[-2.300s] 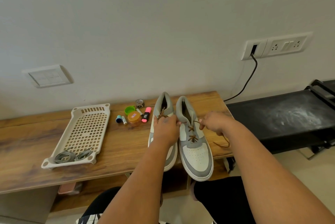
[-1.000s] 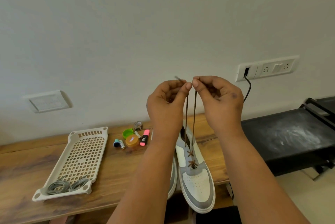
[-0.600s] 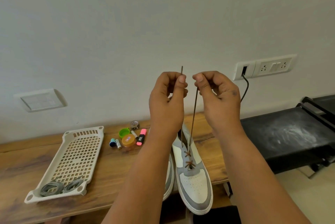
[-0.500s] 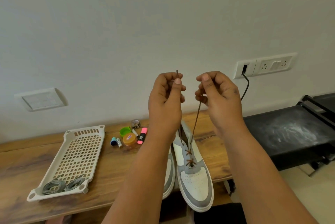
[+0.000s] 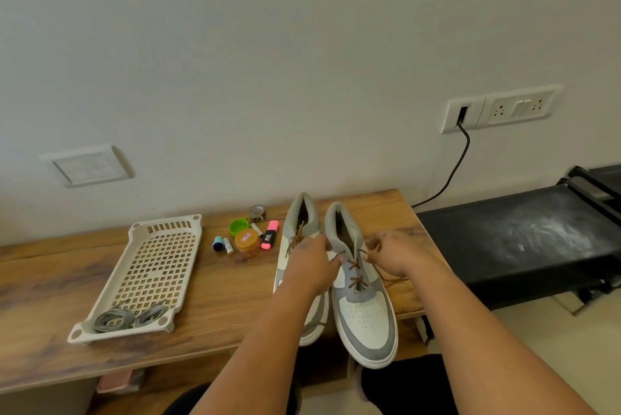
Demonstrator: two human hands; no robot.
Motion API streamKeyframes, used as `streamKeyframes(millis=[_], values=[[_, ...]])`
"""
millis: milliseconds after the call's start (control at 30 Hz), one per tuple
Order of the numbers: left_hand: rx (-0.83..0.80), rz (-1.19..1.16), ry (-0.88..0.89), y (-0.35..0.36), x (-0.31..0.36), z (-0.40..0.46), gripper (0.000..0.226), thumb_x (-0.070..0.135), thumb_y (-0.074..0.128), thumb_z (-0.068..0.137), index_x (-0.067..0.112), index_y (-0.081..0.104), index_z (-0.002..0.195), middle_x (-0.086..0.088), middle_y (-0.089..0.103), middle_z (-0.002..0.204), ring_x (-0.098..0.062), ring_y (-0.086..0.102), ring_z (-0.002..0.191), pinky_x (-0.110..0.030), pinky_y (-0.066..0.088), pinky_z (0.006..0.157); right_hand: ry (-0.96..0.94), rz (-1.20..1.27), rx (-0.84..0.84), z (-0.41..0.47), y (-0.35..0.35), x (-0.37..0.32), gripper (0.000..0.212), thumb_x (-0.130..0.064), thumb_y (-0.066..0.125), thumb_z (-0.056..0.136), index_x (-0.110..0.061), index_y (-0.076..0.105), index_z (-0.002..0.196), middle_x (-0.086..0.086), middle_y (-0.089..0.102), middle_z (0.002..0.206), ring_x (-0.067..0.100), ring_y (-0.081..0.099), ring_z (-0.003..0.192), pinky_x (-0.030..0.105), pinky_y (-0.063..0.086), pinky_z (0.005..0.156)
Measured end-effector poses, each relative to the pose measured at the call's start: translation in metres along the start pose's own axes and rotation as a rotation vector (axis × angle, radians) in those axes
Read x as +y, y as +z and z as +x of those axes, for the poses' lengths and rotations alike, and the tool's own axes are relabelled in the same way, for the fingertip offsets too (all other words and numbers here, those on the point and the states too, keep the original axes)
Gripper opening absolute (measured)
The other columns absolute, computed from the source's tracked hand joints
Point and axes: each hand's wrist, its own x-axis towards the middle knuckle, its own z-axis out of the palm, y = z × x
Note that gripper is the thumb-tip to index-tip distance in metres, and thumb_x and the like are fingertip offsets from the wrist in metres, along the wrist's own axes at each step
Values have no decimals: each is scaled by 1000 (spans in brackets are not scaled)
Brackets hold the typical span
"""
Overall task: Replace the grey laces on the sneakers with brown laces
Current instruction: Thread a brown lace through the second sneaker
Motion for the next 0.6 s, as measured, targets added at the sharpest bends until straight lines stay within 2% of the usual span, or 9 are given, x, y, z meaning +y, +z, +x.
streamKeyframes(millis=[67,133,167,300,400,467,533,600], values=[[39,-34,3,9,3,6,33,40,57,96,17,58,119,-3,58,121,-22,55,113,-38,48,95,-22,4,-1,6,5,1,26,-35,62,93,-22,61,115,0,63,111,16,59,98,31,50,83],[20,-4,-8,17,7,11,27,37,52,99,15,56,113,-6,56,116,-24,53,108,-40,47,94,-50,12,-23,8,8,2,14,-34,59,96,-21,63,94,-1,65,93,12,58,83,28,47,69],[11,9,-11,20,9,11,25,34,48,100,13,54,112,-8,56,114,-25,54,106,-41,48,93,-63,46,-43,8,9,3,17,-32,56,98,-20,64,88,-2,65,86,11,57,76,27,44,64],[-9,-72,-57,20,16,9,23,19,41,102,5,57,111,-15,64,109,-26,60,97,-36,49,82,-18,465,-208,3,7,3,28,-26,45,104,-10,65,92,3,69,75,15,59,67,30,47,66],[-96,-143,-128,14,21,5,28,12,42,100,-3,62,113,-21,65,115,-33,62,107,-40,50,89,115,831,-348,-4,6,1,26,-24,44,104,-9,61,91,8,71,78,20,66,76,33,52,71],[-116,-187,-120,7,27,-2,31,15,44,99,-4,63,115,-19,67,112,-33,64,105,-42,53,93,195,1068,-373,-2,8,2,25,-21,47,102,-8,62,87,10,71,80,24,67,84,35,55,76],[-184,-112,-46,-2,34,-7,29,17,47,99,0,63,116,-10,66,98,-26,63,92,-37,54,90,240,1246,-398,1,11,1,21,-21,51,100,-7,65,91,10,69,84,24,64,85,36,53,80],[-292,16,-18,-12,40,-10,27,14,51,98,2,63,118,-6,66,95,-22,63,92,-33,53,88,237,1325,-410,1,15,0,16,-19,56,97,-7,67,95,10,68,85,23,61,84,35,50,82]])
